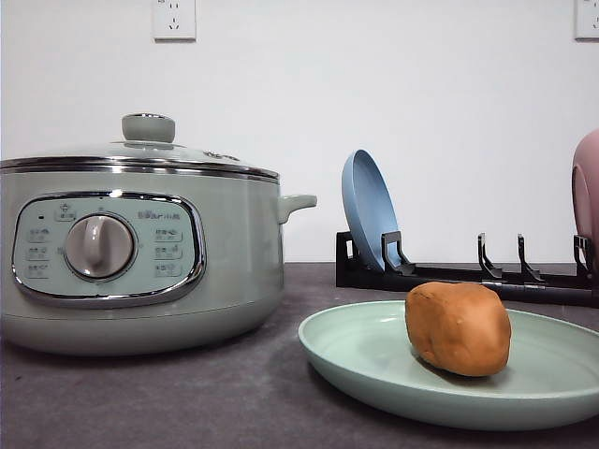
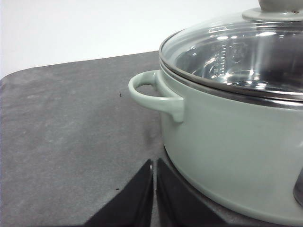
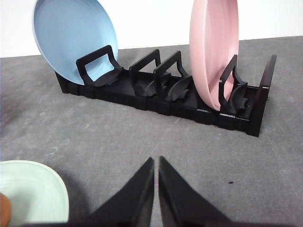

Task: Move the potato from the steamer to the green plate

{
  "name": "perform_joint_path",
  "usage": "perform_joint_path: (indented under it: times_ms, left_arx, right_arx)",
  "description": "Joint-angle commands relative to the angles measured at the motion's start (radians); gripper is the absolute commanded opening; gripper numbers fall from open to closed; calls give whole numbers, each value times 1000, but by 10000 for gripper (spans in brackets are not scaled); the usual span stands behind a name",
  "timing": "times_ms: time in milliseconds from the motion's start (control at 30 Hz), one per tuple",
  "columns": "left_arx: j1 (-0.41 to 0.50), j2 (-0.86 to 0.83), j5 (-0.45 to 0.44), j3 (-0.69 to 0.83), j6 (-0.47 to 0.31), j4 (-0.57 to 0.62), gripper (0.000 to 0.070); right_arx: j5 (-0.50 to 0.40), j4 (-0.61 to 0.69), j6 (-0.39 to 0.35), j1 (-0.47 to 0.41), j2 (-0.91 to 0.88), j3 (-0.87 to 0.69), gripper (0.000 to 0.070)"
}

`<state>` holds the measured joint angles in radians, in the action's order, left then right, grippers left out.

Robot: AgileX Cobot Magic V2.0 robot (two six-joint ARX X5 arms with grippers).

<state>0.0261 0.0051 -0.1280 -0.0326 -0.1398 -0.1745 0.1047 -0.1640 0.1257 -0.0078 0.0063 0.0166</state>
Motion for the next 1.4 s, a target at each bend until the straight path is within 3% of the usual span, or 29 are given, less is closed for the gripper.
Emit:
perform_joint_path:
  times_ms: [0,1367]
  left_arx:
    - [2,-2,1,21,6,-7,3]
    - [2,-2,1,21,6,-6,3]
  right_arx:
    - [0,7,-6,-1,-3,-5,3]
    - [0,7,-6,-1,-3,-5,3]
